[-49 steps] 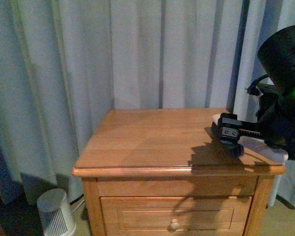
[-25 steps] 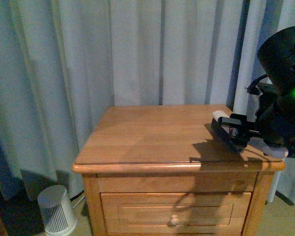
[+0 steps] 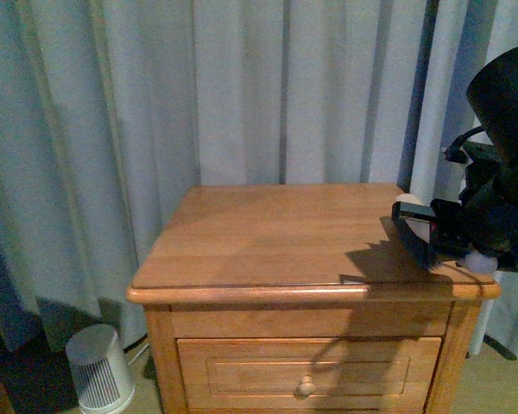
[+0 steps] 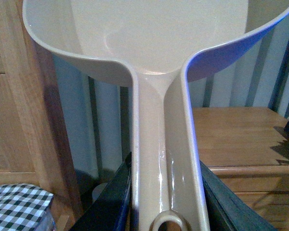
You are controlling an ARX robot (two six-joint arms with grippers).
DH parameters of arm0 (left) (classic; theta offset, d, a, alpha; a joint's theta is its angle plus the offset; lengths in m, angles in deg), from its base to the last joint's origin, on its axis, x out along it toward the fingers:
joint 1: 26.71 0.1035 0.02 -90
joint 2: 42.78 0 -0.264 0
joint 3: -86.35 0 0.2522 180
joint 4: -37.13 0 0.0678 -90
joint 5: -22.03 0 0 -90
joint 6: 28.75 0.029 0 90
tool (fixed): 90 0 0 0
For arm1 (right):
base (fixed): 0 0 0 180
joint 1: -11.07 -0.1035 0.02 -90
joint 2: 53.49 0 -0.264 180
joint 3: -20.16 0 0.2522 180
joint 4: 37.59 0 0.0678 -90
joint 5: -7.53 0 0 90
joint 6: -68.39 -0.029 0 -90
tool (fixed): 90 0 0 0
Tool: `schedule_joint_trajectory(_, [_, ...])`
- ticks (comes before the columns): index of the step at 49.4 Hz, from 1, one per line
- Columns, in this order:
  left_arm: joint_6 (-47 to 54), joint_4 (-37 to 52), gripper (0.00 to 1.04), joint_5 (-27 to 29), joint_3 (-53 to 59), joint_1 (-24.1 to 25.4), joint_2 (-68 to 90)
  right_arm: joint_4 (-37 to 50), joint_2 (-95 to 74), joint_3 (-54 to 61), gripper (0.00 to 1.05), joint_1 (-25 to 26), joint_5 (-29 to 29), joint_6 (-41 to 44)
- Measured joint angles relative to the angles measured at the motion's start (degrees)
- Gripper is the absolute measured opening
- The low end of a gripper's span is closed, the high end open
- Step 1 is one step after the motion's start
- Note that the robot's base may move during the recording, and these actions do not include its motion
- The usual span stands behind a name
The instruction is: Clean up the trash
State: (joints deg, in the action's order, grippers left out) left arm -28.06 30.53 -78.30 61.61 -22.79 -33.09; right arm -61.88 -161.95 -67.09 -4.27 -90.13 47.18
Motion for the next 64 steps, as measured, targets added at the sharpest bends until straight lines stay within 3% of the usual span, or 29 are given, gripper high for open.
schedule_joint_trajectory(6, [0.0,0.0,0.28,-0.02,0.0,0.0,0.0,3.58,2.71,2.69,0.21,0.2,-1.33,1.57])
schedule_joint_trajectory(13, [-0.02,0.0,0.28,-0.02,0.0,0.0,0.0,14.4,10.29,9.29,0.21,0.17,-5.03,6.64])
schedule_joint_trajectory(20, [-0.04,0.0,0.28,-0.02,0.0,0.0,0.0,28.83,25.07,21.44,0.21,-0.72,-8.87,15.19])
schedule_joint_trajectory(30, [-0.09,0.0,0.28,-0.02,0.0,0.0,0.0,37.83,44.89,39.85,0.21,-3.63,-12.57,23.67])
schedule_joint_trajectory(38, [-0.09,0.0,0.28,-0.02,0.0,0.0,0.0,35.6,63.19,50.62,0.21,-6.8,-17.77,25.62])
schedule_joint_trajectory(45, [-0.11,0.0,0.28,-0.02,0.0,0.0,0.0,27.04,80.67,56.65,0.21,-6.88,-21.46,25.24])
schedule_joint_trajectory(55, [-0.09,0.0,0.28,0.0,0.0,0.0,-0.02,23.47,88.39,58.29,0.21,-1.05,-16.98,23.54])
schedule_joint_trajectory(64, [-0.11,0.0,0.28,-0.04,0.0,0.0,-0.02,21.62,88.3,58.31,0.21,-0.2,-14.78,20.63])
